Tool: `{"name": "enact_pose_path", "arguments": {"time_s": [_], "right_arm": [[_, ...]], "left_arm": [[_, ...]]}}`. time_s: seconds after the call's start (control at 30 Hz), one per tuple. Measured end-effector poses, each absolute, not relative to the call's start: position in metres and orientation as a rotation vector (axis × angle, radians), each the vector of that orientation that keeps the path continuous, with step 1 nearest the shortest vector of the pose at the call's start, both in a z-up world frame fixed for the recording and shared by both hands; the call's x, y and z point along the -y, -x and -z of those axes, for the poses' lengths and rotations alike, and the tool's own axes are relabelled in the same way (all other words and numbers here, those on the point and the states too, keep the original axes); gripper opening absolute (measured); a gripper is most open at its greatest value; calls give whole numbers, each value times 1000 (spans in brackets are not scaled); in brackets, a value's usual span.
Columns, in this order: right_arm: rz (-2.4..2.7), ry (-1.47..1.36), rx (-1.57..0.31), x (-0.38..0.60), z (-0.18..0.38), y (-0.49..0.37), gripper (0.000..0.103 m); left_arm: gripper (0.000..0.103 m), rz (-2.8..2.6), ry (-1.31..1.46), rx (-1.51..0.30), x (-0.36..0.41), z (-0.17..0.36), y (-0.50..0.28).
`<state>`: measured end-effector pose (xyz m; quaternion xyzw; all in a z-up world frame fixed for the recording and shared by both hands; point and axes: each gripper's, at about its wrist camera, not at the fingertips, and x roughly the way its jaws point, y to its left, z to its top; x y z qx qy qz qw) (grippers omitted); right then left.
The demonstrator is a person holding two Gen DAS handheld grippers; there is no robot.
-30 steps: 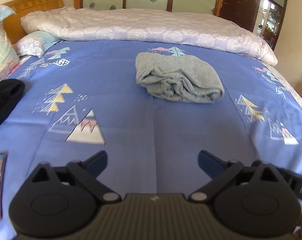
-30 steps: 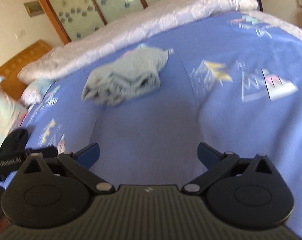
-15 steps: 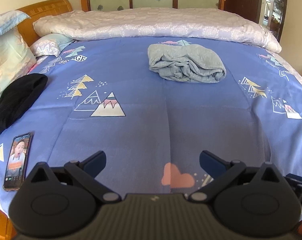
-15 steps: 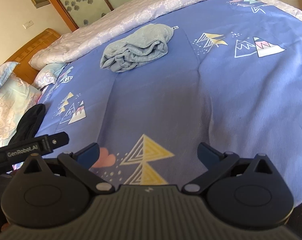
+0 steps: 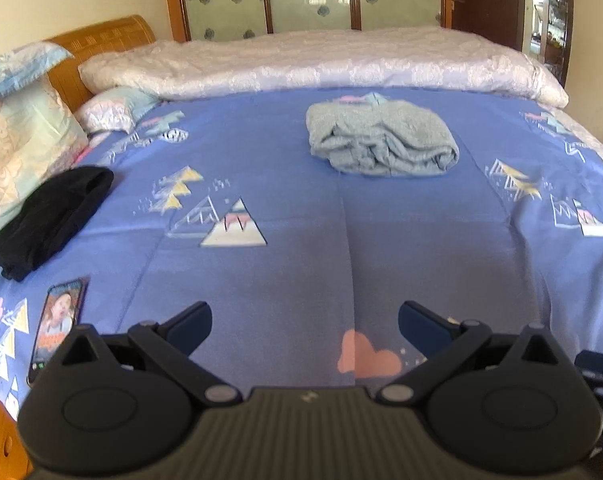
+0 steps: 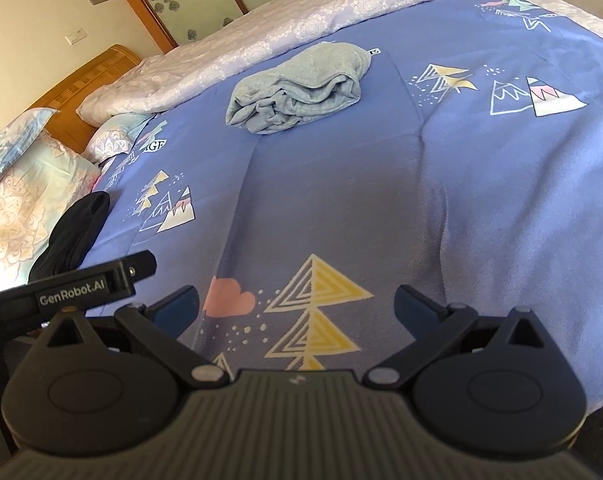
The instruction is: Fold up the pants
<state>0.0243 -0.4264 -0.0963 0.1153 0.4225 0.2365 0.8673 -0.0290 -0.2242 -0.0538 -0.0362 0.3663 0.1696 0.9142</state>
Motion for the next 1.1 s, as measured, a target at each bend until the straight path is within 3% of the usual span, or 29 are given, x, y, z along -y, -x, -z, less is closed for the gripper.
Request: {"name": "enact_pose_path", "arguments": {"time_s": [0.33, 0.43, 1.1], "right_arm": [[-474, -263, -847, 432, 89, -23, 103], [-475, -270, -846, 434, 87, -24, 103], [-501, -241, -842, 428, 81, -19, 103]], "left_arm": [[103, -423, -148, -484, 234, -25, 34], [103, -399, -137, -486, 235, -33, 38], [103, -395, -104, -673, 226, 22, 43]]}}
